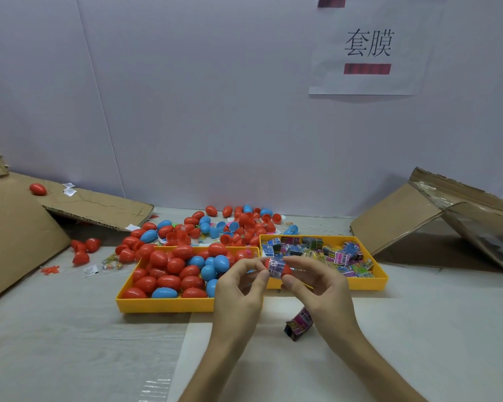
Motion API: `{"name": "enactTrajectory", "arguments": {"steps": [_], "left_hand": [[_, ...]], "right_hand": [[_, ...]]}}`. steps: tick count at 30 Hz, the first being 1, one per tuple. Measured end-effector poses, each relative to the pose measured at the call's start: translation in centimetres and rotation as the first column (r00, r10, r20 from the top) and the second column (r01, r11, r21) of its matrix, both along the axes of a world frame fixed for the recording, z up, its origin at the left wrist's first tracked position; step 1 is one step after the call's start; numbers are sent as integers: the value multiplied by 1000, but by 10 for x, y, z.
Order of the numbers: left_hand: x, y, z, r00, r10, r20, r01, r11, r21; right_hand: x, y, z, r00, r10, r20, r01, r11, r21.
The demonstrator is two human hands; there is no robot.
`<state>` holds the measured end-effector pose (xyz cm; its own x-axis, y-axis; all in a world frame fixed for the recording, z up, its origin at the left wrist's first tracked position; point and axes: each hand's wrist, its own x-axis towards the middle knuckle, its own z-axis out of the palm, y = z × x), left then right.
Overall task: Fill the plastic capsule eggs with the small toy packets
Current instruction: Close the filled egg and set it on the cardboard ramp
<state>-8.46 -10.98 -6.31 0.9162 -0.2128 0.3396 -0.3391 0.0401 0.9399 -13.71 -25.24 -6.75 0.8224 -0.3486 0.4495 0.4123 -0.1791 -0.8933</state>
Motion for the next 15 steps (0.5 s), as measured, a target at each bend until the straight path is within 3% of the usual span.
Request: {"name": "enactTrajectory", "arguments": {"steps": [15], "left_hand": [[-1, 0, -3, 998, 3, 60, -4, 1000, 3]], "right_hand": [[-1, -1, 2, 998, 39, -46, -39, 999, 4]]}}
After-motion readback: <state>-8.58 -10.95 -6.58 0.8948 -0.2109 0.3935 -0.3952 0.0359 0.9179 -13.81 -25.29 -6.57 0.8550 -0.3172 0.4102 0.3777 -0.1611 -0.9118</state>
